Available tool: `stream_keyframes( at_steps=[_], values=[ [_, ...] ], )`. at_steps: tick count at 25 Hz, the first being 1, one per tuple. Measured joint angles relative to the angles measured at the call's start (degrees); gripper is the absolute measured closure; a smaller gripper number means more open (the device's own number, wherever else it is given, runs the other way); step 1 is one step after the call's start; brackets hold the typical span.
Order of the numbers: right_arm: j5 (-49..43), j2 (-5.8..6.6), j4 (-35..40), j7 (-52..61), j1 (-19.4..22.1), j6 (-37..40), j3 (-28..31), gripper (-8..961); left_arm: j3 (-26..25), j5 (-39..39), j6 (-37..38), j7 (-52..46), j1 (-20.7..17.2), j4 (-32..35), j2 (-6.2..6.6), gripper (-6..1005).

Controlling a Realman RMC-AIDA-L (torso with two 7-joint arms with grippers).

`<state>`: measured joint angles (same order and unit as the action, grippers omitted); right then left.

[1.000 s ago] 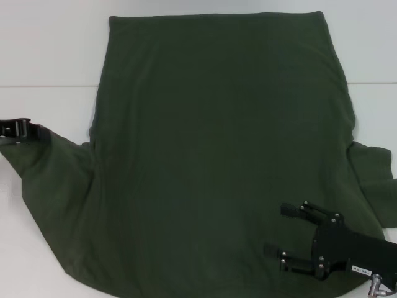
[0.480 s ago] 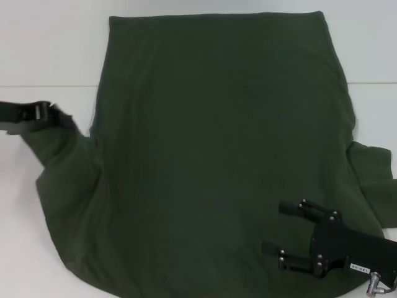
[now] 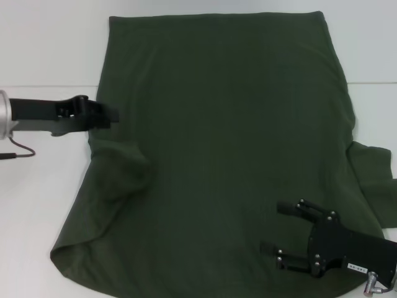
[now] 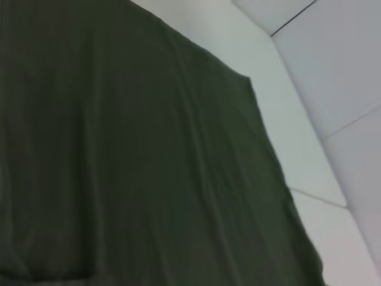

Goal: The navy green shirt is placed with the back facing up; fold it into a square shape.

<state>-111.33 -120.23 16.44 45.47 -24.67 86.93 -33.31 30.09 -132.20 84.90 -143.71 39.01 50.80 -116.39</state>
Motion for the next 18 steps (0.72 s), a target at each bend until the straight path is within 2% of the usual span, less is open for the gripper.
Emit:
stream_keyframes(
  at_steps=[5, 9, 10, 11, 12, 14, 18],
  values=[
    [0.11, 0.01, -0.21, -0.07, -0.20, -0.15, 0.00, 55, -0.37, 5.69, -0.20, 2.99, -0.51, -6.33, 0.65, 775],
    [0.24, 0.11, -0.20, -0.01, -0.05, -0.26, 0.42, 56, -0.52, 12.39, 4.06, 14.49, -3.02, -7.19, 0.71, 605],
    [0.31, 0.13, -0.16, 0.11, 0.07, -0.26, 0.62, 56, -0.57, 14.76, 6.56, 20.29, -4.25, -7.01, 0.37, 559],
    [0.37, 0.20, -0.15, 0.29, 0.20, -0.27, 1.02, 56, -0.58, 17.76, 11.03, 30.54, -6.28, -6.61, -0.42, 513],
    [0.40, 0.21, -0.14, 0.43, 0.24, -0.27, 1.38, 56, -0.58, 17.76, 11.03, 30.54, -6.28, -6.61, -0.42, 445],
    [0.46, 0.27, -0.01, 1.37, 0.34, -0.20, 2.97, 56, -0.17, 19.23, 15.62, 42.96, -9.20, -5.25, -2.00, 310],
    [0.49, 0.69, 1.56, 6.47, 0.61, 0.62, 6.48, 57, 4.65, 17.72, 17.19, 60.21, -15.21, -1.81, -5.61, 309]
  ],
)
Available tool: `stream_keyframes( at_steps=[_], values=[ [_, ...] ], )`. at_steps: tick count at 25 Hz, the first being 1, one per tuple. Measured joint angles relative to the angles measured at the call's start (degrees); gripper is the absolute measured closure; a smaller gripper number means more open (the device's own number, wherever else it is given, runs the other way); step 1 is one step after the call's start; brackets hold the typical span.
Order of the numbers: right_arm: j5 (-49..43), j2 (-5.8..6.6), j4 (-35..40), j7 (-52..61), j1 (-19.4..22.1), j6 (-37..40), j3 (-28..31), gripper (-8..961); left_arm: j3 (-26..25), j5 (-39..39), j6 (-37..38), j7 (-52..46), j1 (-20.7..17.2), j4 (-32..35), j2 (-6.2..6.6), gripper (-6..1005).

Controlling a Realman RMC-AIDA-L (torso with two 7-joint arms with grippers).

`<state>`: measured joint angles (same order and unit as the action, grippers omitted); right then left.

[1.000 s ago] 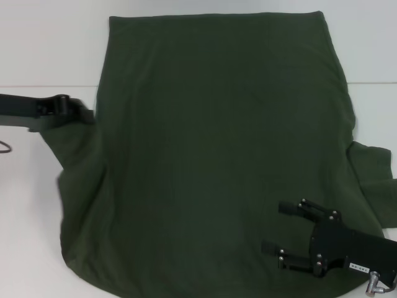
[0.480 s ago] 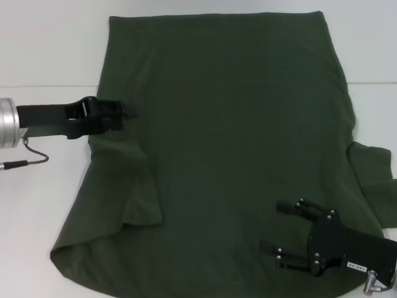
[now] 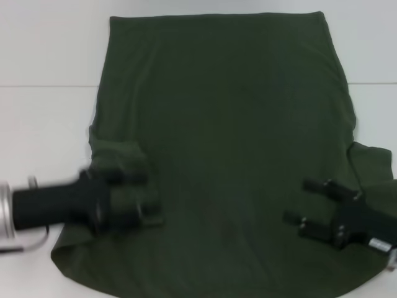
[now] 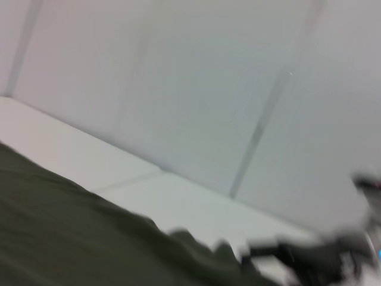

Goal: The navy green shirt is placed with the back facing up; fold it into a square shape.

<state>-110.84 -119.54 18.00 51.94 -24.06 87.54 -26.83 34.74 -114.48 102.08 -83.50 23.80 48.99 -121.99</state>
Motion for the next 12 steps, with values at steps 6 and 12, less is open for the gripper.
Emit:
stream_keyframes(
  at_steps=[6, 12],
  values=[
    [-0.84, 0.31, 16.88, 27.54, 2.21, 3.18, 0.40, 57, 3.84, -0.27, -0.26, 10.88, -4.84, 0.55, -2.45, 229],
    [-11.00, 3.09, 34.55, 62.61, 1.32, 3.90, 0.14, 58, 3.95, -1.12, -0.47, 15.51, -4.90, -1.60, -2.35, 165]
  ],
)
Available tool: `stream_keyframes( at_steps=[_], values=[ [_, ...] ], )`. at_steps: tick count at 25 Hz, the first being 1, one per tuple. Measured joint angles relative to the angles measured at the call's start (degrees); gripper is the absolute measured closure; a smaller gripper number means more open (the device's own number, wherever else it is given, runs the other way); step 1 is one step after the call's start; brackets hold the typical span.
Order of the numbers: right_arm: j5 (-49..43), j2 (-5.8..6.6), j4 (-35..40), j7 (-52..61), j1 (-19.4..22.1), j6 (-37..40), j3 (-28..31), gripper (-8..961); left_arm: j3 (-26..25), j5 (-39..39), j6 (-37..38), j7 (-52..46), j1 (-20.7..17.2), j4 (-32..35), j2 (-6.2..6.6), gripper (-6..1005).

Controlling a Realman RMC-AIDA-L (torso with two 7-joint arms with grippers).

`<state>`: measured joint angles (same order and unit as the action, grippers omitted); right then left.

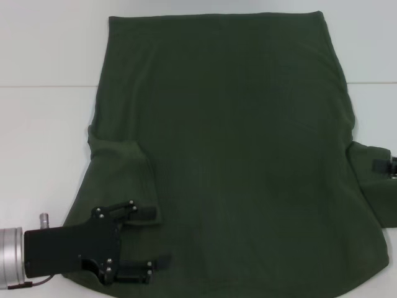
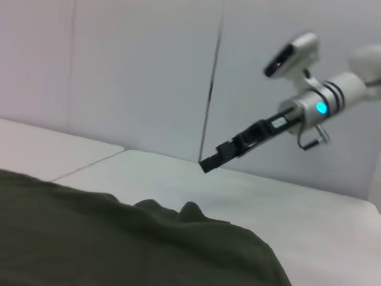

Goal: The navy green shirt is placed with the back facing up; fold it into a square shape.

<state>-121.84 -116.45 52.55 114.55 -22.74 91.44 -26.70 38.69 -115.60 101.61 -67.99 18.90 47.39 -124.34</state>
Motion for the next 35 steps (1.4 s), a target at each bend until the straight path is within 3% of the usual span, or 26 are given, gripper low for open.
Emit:
stream_keyframes(
  at_steps=[6, 9, 13, 20, 35],
  values=[
    [-20.32, 1.45, 11.19, 22.91, -5.76, 1.01, -0.10, 59, -0.42, 0.49, 0.53, 2.25, 0.18, -0.67, 0.05, 102],
    [-28.54, 2.03, 13.48, 27.24, -8.55, 1.85, -0.08, 59, -0.43, 0.63, 0.69, 2.37, 0.29, -1.04, 0.07, 102],
    [-36.46, 1.93, 14.23, 29.20, -11.74, 1.38, -0.36, 67, -0.48, 0.86, 0.68, 2.53, 0.35, -1.59, 0.07, 102],
    [-38.71, 1.31, 9.81, 29.49, -13.81, -3.46, -3.50, 81, -0.58, 1.91, 0.70, 2.60, 0.08, -1.66, 0.00, 102],
    [-38.75, 2.12, -4.86, 27.70, -17.78, -13.44, -3.82, 111, -0.85, 1.92, 0.63, 2.75, 0.11, -2.21, -0.02, 103]
  ],
)
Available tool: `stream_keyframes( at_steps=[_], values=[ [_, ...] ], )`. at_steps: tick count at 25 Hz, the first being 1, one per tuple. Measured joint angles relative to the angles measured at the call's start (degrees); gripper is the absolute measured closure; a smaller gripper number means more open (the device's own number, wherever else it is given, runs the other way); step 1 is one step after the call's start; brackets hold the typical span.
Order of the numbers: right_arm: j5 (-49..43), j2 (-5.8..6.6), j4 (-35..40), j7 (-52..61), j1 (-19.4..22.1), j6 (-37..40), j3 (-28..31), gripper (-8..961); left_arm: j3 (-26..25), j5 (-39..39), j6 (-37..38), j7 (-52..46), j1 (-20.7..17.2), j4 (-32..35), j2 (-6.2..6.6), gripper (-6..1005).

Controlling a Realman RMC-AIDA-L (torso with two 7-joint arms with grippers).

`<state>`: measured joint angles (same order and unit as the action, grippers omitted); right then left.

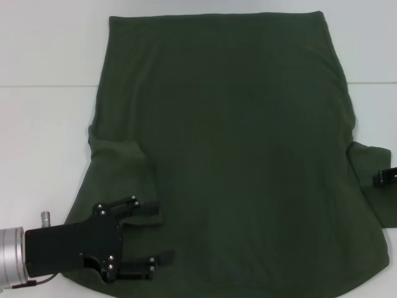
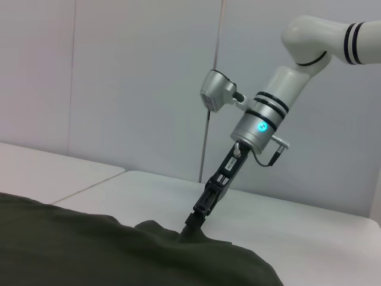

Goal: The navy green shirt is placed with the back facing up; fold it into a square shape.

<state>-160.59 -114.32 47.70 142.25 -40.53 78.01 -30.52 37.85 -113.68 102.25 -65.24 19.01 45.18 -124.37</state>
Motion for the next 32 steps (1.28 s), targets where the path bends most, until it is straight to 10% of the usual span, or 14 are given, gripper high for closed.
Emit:
stream_keyframes(
  at_steps=[32],
  values=[
    [0.44, -1.06, -1.88, -0.40, -0.83, -3.24, -4.46, 242, -0.87, 0.03, 0.11, -0.24, -0.04, -0.17, 0.15, 103]
  ],
)
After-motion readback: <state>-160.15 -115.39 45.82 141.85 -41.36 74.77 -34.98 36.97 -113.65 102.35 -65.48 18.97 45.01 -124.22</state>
